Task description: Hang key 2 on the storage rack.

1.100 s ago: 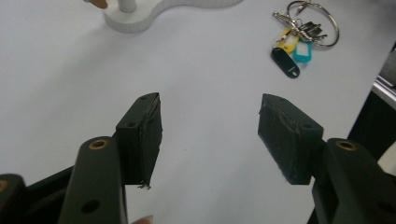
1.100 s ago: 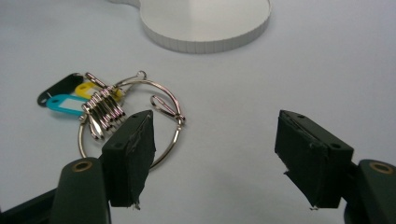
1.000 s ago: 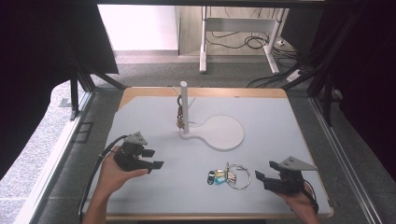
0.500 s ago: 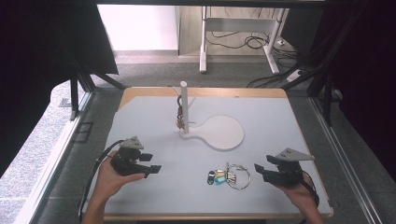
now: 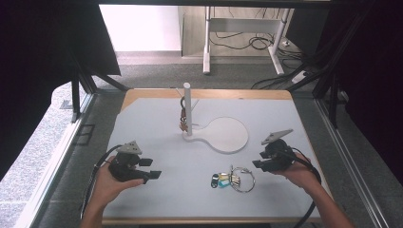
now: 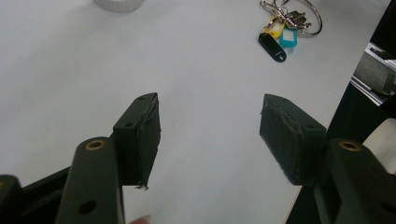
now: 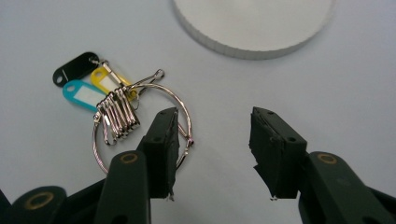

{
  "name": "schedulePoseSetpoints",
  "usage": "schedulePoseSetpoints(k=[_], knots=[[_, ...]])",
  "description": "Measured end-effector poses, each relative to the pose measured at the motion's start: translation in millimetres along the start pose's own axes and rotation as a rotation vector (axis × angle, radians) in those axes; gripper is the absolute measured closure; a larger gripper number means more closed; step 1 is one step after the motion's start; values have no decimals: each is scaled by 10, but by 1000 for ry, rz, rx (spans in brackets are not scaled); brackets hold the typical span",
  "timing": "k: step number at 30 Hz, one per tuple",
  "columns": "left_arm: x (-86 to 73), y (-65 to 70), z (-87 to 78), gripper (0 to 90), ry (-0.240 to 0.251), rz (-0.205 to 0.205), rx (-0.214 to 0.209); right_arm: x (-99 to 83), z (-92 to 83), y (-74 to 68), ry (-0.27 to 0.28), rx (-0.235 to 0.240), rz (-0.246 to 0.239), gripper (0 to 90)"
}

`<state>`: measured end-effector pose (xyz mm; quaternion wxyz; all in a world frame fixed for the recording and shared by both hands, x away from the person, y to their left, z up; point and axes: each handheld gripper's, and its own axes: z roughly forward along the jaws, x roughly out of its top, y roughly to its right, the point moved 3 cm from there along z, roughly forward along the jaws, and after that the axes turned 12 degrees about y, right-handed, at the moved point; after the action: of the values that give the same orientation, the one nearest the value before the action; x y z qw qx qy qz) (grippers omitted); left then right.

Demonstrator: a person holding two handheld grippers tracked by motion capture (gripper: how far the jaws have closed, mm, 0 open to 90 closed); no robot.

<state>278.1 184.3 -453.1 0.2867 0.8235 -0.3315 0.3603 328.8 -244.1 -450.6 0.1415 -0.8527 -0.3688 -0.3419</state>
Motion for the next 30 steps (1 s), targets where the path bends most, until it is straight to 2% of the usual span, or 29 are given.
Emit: schedulePoseSetpoints(k=[1, 2, 3, 4, 6, 8, 9, 11, 12, 17, 22, 23, 30], knots=[[-5, 2, 5, 386, -4, 1, -1, 41, 86, -18, -49, 20, -29, 544], [-14, 9, 11, 386, -6, 0, -1, 55, 129, -31, -75, 26, -39, 551], [-14, 9, 11, 386, -6, 0, -1, 55, 129, -31, -75, 26, -39, 551], [-20, 12, 11, 386, -9, 3, -4, 72, 214, -47, -122, 39, -59, 566], [-25, 16, 13, 385, -8, 1, -4, 85, 296, -50, -161, 55, -82, 576], [-28, 19, 17, 386, -5, -3, -5, 94, 334, -50, -175, 62, -90, 582], [-35, 21, 25, 386, -9, -1, -5, 113, 410, -54, -189, 72, -105, 588], [-38, 24, 29, 385, -12, -1, -4, 122, 448, -58, -197, 80, -111, 589], [-42, 29, 36, 385, -15, 2, -6, 129, 528, -56, -214, 87, -132, 589], [-51, 29, 30, 385, -21, 10, -8, 143, 670, -31, -239, 88, -144, 583], [-51, 21, 13, 385, -14, 9, -6, 140, 718, -32, -241, 96, -165, 577], [-53, 18, 4, 385, -9, 8, -5, 128, 740, -38, -248, 82, -165, 565], [-67, -12, -21, 388, 6, -8, -5, 96, 757, -85, -255, 97, -183, 563]])
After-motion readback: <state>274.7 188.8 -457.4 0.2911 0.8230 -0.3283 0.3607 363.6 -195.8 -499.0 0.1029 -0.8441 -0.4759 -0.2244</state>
